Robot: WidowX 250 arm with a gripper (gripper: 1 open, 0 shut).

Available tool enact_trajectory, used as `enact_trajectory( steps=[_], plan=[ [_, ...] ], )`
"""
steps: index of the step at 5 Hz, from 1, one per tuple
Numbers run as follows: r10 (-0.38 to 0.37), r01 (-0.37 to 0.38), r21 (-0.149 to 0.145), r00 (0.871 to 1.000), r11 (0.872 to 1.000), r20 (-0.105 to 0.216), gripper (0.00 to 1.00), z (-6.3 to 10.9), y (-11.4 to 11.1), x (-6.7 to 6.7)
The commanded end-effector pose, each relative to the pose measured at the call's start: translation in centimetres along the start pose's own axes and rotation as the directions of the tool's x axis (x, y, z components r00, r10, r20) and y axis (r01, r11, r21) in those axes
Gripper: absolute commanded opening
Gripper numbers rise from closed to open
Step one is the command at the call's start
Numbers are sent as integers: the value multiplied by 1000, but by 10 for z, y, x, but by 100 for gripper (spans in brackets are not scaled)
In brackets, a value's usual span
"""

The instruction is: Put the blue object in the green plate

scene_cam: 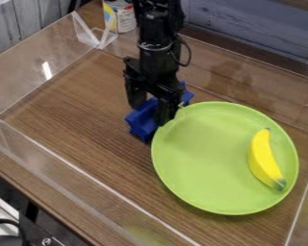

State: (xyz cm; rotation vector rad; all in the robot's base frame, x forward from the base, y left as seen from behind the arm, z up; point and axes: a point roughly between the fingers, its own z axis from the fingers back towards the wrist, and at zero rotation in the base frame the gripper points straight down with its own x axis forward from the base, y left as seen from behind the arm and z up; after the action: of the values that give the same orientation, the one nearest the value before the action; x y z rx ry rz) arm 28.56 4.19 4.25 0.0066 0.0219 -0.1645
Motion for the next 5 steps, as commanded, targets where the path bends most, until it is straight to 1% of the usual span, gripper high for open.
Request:
enact_trajectory(
  steps=[1, 5],
  plan=[
    [12, -12, 10, 1000, 1000, 28, 0, 3, 7, 5],
    [27, -27, 6, 999, 1000, 25, 0, -6, 8, 8]
  ],
)
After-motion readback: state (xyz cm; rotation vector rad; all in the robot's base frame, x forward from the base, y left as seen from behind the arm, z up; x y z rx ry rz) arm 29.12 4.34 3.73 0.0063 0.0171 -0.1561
